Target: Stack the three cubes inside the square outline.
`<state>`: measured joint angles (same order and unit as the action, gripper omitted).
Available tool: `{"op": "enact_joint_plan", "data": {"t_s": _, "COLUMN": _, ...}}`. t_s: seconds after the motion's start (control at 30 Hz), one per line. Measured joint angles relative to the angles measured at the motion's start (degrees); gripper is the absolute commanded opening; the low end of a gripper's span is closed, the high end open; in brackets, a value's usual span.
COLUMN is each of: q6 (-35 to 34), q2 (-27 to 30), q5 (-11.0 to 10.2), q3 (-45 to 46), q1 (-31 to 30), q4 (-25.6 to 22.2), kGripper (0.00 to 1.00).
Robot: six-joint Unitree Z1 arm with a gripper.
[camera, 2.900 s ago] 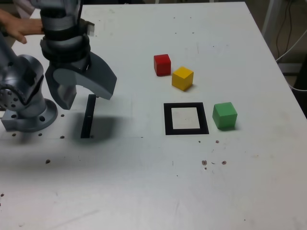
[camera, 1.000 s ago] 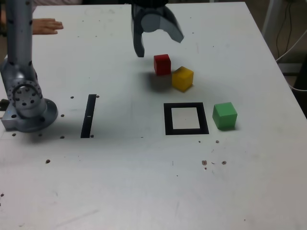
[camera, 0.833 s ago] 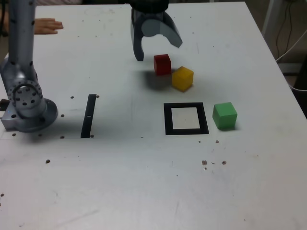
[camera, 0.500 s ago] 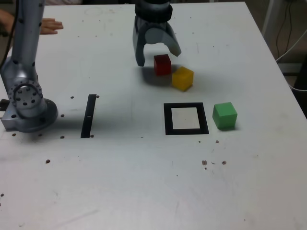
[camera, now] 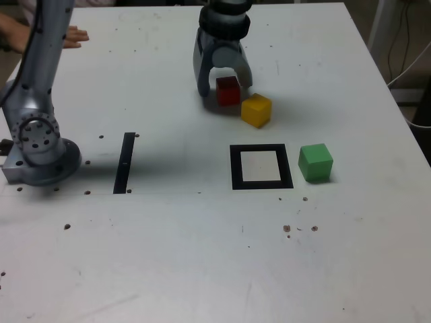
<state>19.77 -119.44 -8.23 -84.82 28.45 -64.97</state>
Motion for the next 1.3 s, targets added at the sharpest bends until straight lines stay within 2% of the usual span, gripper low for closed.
{"op": "enact_joint_plan", "data": {"t_s": 0.43, "q6": -0.16, "q2": -0.06, "q5": 0.89, "q3": 1.04, "q1": -1.26, "q4": 0.11, "kGripper": 0.57}}
{"op": "enact_joint_plan", "data": {"t_s": 0.5, "q6": 0.02, "q2": -0.06, "q5": 0.95, "q3": 1.04, "q1": -1.41, "q4": 0.46, "kGripper": 0.52}}
{"op": "enact_joint_plan", "data": {"t_s": 0.67, "q6": 1.07, "q2": -0.04, "q5": 1.16, "q3": 0.97, "q1": -1.46, "q4": 1.50, "kGripper": 0.32}}
{"op": "enact_joint_plan", "data": {"t_s": 0.77, "q6": 1.26, "q2": 0.55, "q5": 1.04, "q3": 1.14, "q1": -1.54, "q4": 2.82, "kGripper": 0.25}}
{"op": "enact_joint_plan", "data": {"t_s": 0.93, "q6": 1.30, "q2": 5.84, "q5": 0.58, "q3": 2.69, "q1": -1.94, "q4": 3.14, "kGripper": 0.25}}
{"op": "enact_joint_plan", "data": {"t_s": 1.07, "q6": 1.30, "q2": 9.75, "q5": 1.17, "q3": 3.00, "q1": -3.53, "q4": 0.48, "kGripper": 0.25}}
{"op": "enact_joint_plan", "data": {"t_s": 1.2, "q6": 0.52, "q2": 12.66, "q5": 2.62, "q3": 2.27, "q1": -7.15, "q4": -2.49, "kGripper": 0.25}}
{"op": "enact_joint_plan", "data": {"t_s": 1.3, "q6": -1.73, "q2": 13.51, "q5": 3.05, "q3": 1.95, "q1": -12.03, "q4": -4.32, "kGripper": 0.25}}
